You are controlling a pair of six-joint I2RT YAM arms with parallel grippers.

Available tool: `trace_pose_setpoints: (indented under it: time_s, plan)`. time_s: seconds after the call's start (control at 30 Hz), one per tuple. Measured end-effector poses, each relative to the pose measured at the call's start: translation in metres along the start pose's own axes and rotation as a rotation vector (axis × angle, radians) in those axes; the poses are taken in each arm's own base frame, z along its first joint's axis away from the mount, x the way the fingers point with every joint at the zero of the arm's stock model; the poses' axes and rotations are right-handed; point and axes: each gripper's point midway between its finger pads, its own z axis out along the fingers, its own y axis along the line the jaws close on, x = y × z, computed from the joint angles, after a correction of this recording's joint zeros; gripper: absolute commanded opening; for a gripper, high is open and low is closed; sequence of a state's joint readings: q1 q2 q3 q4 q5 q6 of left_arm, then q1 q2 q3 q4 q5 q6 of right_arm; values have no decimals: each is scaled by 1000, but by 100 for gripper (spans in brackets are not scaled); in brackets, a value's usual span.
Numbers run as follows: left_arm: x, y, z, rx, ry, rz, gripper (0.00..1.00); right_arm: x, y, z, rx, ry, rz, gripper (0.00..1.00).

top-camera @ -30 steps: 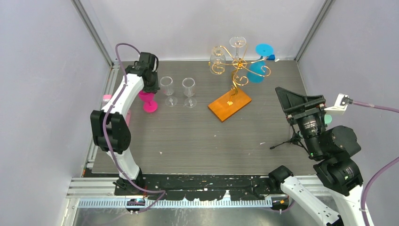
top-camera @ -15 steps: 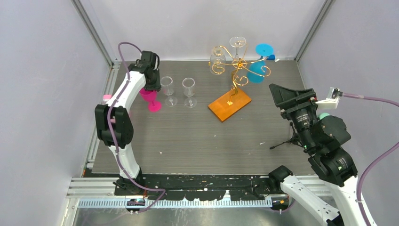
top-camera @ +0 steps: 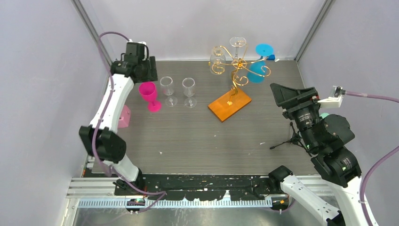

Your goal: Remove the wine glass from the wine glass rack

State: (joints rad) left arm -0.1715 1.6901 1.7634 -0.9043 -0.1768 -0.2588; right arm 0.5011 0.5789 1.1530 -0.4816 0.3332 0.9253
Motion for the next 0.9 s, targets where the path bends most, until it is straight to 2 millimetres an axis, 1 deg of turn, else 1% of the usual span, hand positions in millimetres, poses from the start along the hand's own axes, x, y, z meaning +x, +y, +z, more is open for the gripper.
trace_pose_setpoints:
  time_s: [0.1,0.13,0.23,0.3,0.33,0.4,0.43,0.53,0.6,0.63,0.67,0.7,0.73,0.8,0.9]
  plan:
    - [-15,-3,-45,70,-99,-15,91,-4,7,2,11,15,-34,76]
    - [-17,-5,-61,100,-134,-19,95,-4,10,5,15,23,-47,76]
    - [-14,-11,-108,209,-231,-21,99,-2,22,20,29,68,-96,76]
    - [-5,-17,-128,279,-272,-13,100,2,29,35,47,101,-140,76]
    - [1,-20,-135,312,-284,-6,100,4,30,43,63,116,-163,76]
    - [15,-25,-141,369,-299,18,100,8,29,62,107,138,-223,77]
    - [20,-27,-141,386,-300,25,100,7,30,67,121,137,-243,77]
    - [39,-34,-136,444,-290,40,100,6,19,96,216,133,-334,84]
    - [48,-39,-133,478,-287,47,100,1,8,121,286,117,-392,85]
    - [52,-41,-133,491,-286,50,100,-2,2,130,313,112,-407,86]
    - [54,-43,-133,507,-289,52,100,-6,-9,142,353,108,-423,86]
    - [55,-44,-134,520,-293,54,100,-5,-14,150,368,116,-436,86]
    - [54,-46,-136,533,-299,57,100,-15,-32,161,423,105,-441,86]
    - [53,-50,-138,560,-315,62,100,-27,-60,180,496,102,-442,86]
    - [54,-54,-135,584,-326,68,100,-39,-101,202,584,112,-428,86]
